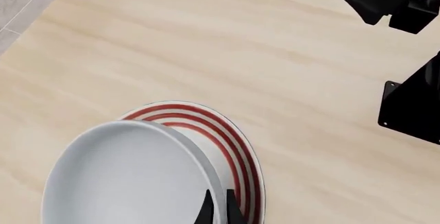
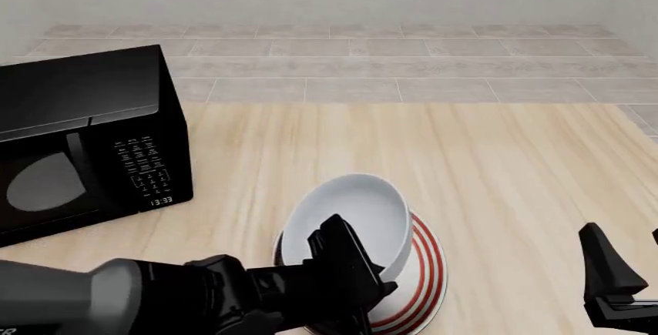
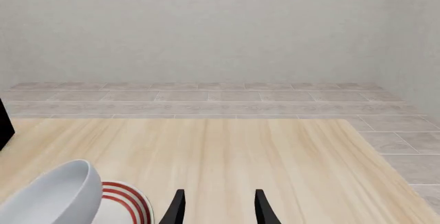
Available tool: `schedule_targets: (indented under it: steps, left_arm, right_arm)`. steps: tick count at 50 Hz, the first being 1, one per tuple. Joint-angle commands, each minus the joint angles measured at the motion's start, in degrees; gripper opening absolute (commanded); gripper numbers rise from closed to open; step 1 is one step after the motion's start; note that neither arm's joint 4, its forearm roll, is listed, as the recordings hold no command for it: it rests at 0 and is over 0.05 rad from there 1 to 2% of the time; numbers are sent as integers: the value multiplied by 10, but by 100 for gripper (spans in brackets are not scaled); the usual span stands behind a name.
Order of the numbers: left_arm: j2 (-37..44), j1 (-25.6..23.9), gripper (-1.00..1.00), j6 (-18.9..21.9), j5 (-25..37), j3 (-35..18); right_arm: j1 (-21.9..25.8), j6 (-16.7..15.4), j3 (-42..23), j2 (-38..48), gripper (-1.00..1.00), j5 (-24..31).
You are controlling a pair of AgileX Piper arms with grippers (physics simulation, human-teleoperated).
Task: Pick up the white bowl and put it on the plate.
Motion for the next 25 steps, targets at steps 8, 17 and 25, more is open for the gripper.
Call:
schedule_targets:
  steps: [8, 17, 25]
  left_arm:
    - [8, 3, -100, 6, -20, 4]
    - [15, 2, -100, 3, -22, 4]
    - [15, 0, 100, 5, -16, 0]
  right_arm:
    - [0, 0, 1, -1, 100, 0]
    - [0, 0, 1, -1, 100, 0]
    - [0, 0, 1, -1, 100, 0]
